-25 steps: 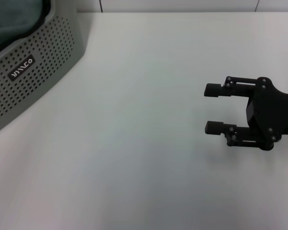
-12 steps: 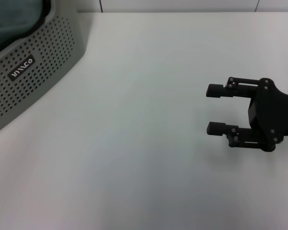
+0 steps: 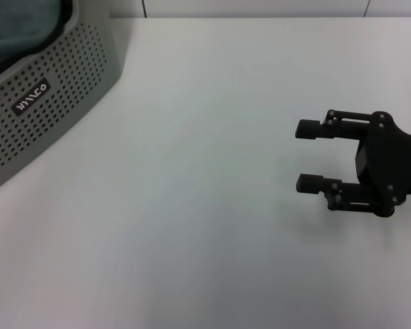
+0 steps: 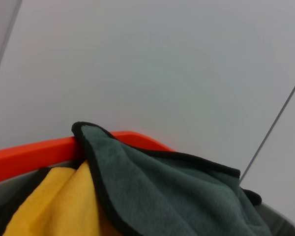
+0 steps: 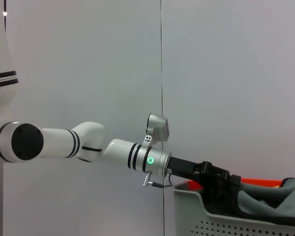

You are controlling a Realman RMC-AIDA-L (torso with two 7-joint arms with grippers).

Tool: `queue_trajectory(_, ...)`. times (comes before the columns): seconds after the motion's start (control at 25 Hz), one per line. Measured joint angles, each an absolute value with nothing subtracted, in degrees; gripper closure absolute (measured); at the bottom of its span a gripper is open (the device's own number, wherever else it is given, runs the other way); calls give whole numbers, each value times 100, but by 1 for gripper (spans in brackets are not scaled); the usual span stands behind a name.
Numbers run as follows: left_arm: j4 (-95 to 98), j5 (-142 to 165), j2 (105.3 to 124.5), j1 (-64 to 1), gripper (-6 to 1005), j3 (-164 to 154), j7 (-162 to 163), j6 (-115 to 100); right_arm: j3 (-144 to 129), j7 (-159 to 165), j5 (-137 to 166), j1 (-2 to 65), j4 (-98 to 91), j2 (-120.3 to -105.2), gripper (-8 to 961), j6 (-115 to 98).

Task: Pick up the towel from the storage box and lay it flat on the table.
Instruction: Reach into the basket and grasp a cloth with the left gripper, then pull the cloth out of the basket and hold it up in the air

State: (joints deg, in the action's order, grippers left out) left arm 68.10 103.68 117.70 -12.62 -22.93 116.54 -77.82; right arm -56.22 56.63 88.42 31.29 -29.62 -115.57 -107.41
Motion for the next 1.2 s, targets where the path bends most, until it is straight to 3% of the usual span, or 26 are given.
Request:
queue_trajectory(0.2,6792,10145,11797,-1264,542,-2294,11511,-7787,-5624,5660,8835,3135,-2962,-11557,315,-10753)
queue_trajectory(0.4,6769,9601,11835,-1198,774,-2298,11272,-7881,-5617,5660,8833,3138,-2963,-11557,315,-10810)
queue_trajectory(0.64,6544,8571,11828,-1257,984,-2343,10591,-8886,-5591,5660,8772,3145,-2977,-11563,316,-10829)
queue_trajectory(0.92,6426,7252,11793,-1731,986,-2830,10419,-10809,-5589,5659,8744,3183,-2974,-11567,316,-10850)
queue_trajectory(1.2,6662,6852,11405,-2136,987,-4972,10976,-11201,-5574,5591,8522,3131,-3029,-11522,317,-11031)
